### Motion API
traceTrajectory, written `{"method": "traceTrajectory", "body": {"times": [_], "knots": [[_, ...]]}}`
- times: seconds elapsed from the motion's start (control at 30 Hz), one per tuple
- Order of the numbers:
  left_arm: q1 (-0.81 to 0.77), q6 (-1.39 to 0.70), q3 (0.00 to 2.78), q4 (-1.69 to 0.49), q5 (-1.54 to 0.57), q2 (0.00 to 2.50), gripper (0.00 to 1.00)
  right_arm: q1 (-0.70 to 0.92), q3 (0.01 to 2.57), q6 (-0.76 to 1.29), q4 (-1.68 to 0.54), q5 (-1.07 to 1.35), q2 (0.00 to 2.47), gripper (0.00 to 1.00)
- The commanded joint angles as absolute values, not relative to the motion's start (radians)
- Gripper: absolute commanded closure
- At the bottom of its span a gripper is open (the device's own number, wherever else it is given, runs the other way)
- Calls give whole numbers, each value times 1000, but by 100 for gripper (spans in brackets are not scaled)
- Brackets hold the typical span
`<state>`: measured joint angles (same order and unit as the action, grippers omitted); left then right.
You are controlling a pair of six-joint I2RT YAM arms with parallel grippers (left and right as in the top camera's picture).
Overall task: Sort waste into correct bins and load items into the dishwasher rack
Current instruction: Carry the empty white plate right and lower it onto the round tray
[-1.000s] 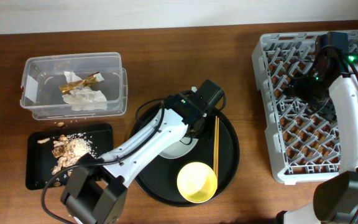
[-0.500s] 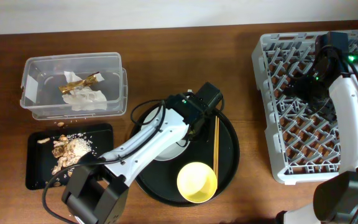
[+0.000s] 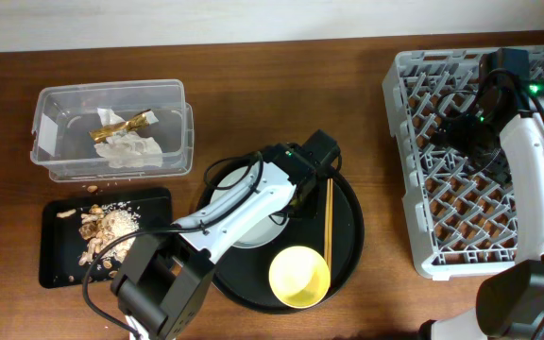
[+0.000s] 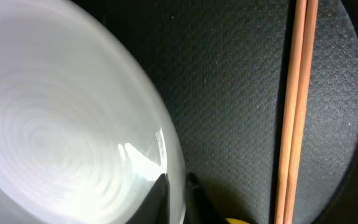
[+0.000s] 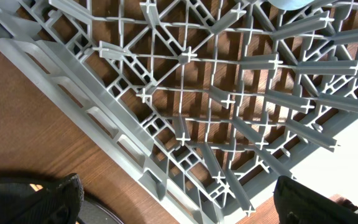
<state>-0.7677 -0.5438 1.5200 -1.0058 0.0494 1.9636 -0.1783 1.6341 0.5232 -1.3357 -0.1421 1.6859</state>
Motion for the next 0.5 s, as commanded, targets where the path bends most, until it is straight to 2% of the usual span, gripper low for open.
{"method": "traceTrajectory", "body": {"times": [0.0, 0.23, 0.37, 0.4, 0.47], "knots": [[-772, -556, 1519, -1009, 18, 1971, 67, -184, 1636, 532, -1338, -162, 1689, 1], [-744, -556, 1592, -1139, 21, 1967, 64, -184, 1636, 532, -1338, -162, 1689, 1], [-676, -553, 1691, -1272, 132, 1966, 61, -184, 1636, 532, -1336, -162, 1689, 1], [-653, -553, 1708, -1301, 170, 1966, 52, -184, 1636, 532, -1335, -162, 1689, 1], [-611, -553, 1718, -1339, 207, 1965, 25, -184, 1636, 532, -1335, -162, 1689, 1]]}}
